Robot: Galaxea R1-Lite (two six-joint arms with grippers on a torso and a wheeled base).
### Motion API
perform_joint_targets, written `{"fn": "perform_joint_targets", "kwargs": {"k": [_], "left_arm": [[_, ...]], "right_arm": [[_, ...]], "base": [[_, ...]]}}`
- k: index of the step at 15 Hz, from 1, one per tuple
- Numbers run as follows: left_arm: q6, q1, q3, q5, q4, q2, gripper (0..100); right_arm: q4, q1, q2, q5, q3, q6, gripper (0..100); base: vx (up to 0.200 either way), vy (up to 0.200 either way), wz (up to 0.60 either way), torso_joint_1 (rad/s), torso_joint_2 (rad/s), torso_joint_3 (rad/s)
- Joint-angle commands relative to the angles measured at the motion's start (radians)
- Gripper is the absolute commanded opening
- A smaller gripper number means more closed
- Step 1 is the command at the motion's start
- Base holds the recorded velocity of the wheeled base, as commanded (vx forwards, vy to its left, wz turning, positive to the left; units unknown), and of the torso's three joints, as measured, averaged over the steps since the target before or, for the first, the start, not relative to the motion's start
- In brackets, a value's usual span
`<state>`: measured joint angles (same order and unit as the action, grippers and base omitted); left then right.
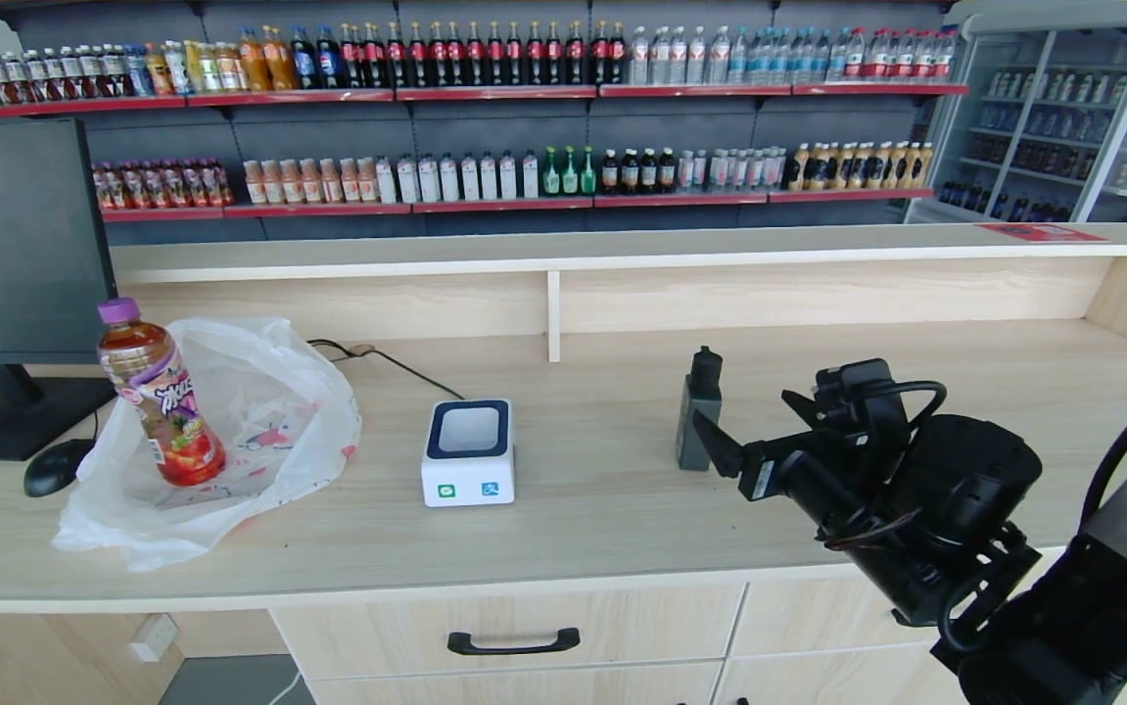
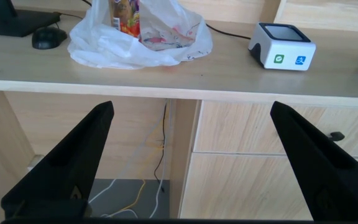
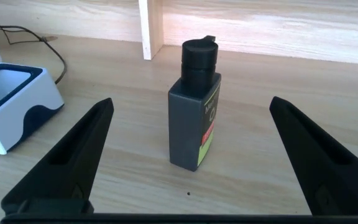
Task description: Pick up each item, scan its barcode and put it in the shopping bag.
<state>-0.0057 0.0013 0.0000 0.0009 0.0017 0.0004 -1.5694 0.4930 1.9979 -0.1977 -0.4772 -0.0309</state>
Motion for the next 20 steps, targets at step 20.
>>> {"fn": "perform_joint_targets", "kwargs": {"k": [20], "left_arm": [[-0.005,0.000,0.000,0.001,0.000,0.001,100]], "right_arm": [[-0.001,-0.053,0.191,-0.002,-0.184,-0.006,100]], "base": [[0.000,0.000,0.00,0.000,0.00,0.000]]}}
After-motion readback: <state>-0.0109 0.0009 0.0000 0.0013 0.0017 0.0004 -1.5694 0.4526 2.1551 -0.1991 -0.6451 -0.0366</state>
